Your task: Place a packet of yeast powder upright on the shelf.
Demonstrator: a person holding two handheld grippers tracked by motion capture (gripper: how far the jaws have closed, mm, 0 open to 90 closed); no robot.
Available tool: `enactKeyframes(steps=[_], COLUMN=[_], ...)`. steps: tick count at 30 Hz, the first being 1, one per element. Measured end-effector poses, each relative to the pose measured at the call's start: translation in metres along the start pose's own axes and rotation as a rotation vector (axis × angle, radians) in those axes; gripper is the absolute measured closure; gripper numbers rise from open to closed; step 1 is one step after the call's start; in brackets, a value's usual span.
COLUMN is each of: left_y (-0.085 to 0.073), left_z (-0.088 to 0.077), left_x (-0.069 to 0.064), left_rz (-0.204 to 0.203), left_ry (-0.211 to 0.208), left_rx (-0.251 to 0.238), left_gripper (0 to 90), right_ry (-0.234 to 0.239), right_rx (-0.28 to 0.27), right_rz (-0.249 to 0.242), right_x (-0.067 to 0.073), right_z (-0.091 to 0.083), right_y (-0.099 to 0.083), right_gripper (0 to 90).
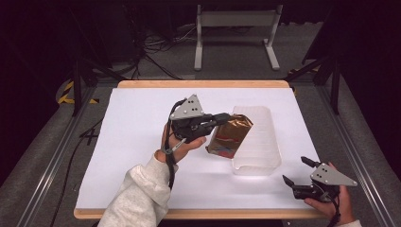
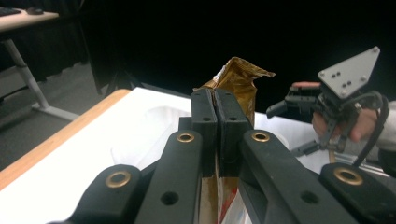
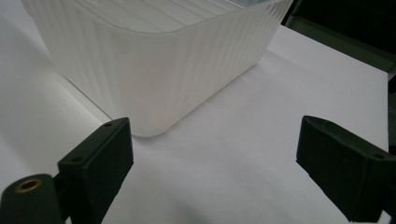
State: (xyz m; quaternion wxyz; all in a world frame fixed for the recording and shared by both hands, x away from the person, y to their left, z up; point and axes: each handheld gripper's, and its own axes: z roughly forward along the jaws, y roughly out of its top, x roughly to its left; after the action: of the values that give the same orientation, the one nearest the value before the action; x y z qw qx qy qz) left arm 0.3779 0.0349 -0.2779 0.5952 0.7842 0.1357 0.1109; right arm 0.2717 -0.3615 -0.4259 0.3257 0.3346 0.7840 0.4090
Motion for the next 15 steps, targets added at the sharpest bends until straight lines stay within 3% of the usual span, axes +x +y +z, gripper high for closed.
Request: enactKeyframes(steps=[5, 15], left_y=[0.005, 0.01], left_z=[0.007, 0.034], left_x=[-0.003, -0.016], left_rz=[-0.019, -0.03], left_ry=[0.009, -0.024], left_rx=[-0.031, -0.052], left_gripper=[88.2, 88.2], right_ry=[0.0, 0.002], right_rx=[0.002, 0.001], right_rz=[0.0, -0.001], right_x=[0.0, 0.0], right_z=[0.0, 0.0], right_y=[0.0, 0.0], right_gripper=[11.5, 11.5])
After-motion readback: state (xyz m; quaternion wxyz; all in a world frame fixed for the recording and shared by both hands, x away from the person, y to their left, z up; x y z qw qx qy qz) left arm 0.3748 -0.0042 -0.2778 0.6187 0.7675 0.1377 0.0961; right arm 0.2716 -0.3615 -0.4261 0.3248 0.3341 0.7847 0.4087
